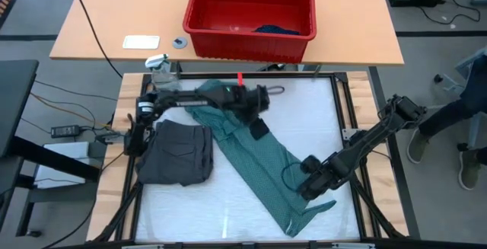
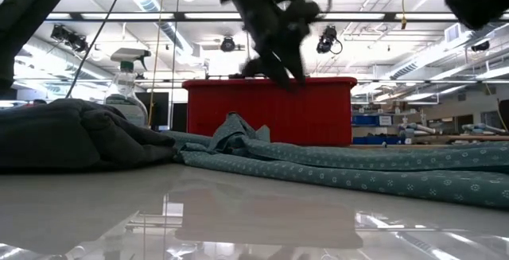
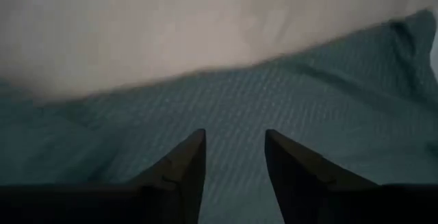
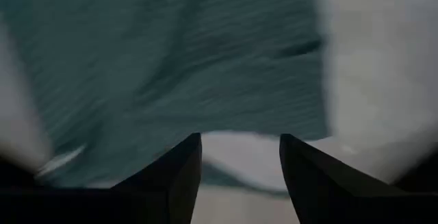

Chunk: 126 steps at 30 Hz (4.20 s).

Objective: Fold Laundry from Bin
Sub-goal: Fold the green polo shirt on the table

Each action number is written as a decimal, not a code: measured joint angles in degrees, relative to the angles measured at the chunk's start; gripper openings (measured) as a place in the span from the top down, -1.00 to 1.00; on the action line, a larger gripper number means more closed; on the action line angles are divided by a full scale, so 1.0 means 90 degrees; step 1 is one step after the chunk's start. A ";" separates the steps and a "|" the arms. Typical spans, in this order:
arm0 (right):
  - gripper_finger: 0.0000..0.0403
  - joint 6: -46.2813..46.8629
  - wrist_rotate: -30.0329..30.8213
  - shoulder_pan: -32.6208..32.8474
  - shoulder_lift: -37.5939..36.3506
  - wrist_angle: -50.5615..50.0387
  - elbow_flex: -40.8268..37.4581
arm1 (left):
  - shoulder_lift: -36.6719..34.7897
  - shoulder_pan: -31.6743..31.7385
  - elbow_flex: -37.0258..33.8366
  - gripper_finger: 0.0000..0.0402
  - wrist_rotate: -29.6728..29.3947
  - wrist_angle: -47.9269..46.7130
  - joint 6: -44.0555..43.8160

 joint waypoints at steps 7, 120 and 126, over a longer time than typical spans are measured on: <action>0.05 0.0074 -0.0208 0.0012 0.0045 -0.0018 -0.0732 | 0.0489 -0.0106 -0.0655 0.28 -0.0104 0.1218 -0.0367; 0.44 -0.3235 -0.1106 -0.5735 -0.0890 0.4453 -0.1940 | 0.2165 0.3166 0.1069 0.42 0.1385 -0.0464 0.7712; 0.46 -0.3087 -0.0904 -0.5908 -0.0890 0.4754 -0.1940 | 0.2151 0.3050 0.1069 0.53 0.1192 -0.0405 0.7734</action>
